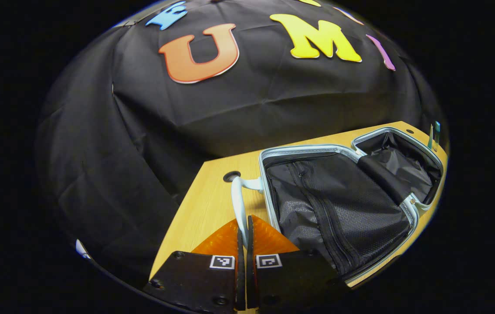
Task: First open the suitcase, pack the skin care products into it, and then close the suitcase.
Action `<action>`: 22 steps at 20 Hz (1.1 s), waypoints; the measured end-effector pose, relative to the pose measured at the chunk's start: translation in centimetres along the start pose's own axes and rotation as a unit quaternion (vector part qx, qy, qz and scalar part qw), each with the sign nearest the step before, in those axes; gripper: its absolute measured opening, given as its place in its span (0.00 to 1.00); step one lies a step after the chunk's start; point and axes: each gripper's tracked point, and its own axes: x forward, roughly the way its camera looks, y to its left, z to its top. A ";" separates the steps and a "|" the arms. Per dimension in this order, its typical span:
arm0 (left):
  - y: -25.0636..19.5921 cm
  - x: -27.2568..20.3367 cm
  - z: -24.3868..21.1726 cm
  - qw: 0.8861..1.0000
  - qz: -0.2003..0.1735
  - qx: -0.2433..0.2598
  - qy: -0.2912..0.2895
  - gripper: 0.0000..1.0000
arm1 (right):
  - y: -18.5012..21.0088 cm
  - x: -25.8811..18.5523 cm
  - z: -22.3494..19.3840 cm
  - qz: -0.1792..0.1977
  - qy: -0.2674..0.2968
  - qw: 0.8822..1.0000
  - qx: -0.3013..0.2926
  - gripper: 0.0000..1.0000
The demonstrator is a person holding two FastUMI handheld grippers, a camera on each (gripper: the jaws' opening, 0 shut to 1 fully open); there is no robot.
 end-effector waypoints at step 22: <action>-29.9 -7.6 14.0 0.993 -0.064 -0.063 -0.081 0.99 | -18.6 9.5 -11.5 0.066 0.045 0.996 -0.026 0.80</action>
